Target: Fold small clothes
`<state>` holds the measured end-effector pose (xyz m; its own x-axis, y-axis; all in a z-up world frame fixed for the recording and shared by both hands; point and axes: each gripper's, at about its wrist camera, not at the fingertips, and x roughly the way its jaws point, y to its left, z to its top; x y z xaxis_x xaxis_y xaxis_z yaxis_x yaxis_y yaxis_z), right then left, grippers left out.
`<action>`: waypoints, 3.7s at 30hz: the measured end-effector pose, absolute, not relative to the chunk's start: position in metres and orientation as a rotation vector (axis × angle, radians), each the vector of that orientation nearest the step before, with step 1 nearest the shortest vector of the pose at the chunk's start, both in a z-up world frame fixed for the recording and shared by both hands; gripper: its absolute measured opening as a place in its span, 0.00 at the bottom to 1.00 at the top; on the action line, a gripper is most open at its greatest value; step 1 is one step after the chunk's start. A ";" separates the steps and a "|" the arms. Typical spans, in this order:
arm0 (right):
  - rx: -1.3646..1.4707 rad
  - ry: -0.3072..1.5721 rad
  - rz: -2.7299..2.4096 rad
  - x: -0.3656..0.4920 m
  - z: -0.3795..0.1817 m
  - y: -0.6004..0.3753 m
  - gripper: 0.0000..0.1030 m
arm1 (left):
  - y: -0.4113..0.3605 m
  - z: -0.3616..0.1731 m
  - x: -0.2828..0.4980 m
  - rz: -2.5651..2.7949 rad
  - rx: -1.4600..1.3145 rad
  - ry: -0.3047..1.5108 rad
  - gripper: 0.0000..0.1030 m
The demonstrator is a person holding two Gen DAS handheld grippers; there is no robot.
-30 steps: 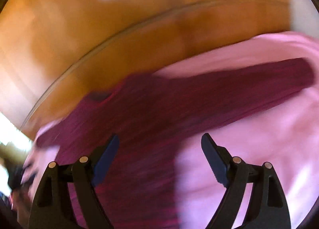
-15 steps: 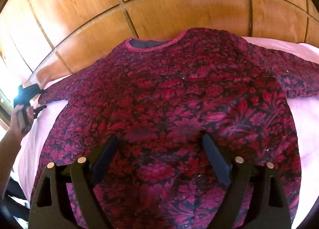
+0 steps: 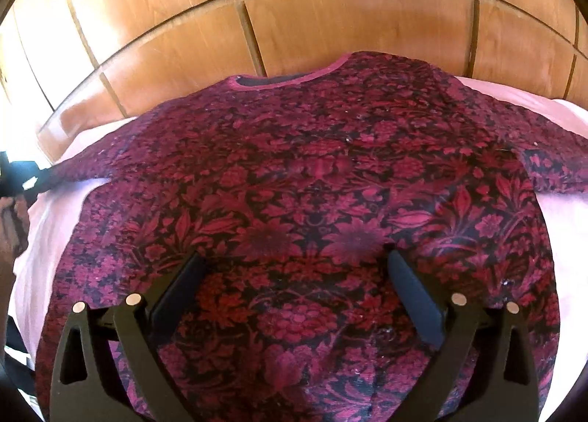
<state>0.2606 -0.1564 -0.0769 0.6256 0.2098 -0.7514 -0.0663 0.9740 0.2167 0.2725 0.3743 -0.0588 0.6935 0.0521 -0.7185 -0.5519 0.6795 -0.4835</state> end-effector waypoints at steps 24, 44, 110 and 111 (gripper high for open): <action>0.365 0.947 0.025 0.105 -0.068 -0.300 0.67 | 0.093 -0.051 0.102 -0.218 -0.345 0.977 0.66; 0.254 1.044 0.143 0.031 -0.066 -0.282 0.23 | 0.096 -0.038 0.070 -0.167 -0.251 0.961 0.50; 0.114 0.869 0.282 0.341 -0.035 -0.172 0.48 | 0.049 -0.016 0.226 -0.365 -0.597 0.976 0.85; 0.134 0.846 0.289 0.333 -0.030 -0.180 0.48 | 0.049 -0.016 0.231 -0.365 -0.605 0.976 0.85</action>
<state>0.3327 -0.1802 -0.0299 0.6268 0.3044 -0.7172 -0.1985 0.9526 0.2307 0.2312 0.0494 -0.0158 0.5197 -0.5442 -0.6586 0.0218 0.7791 -0.6266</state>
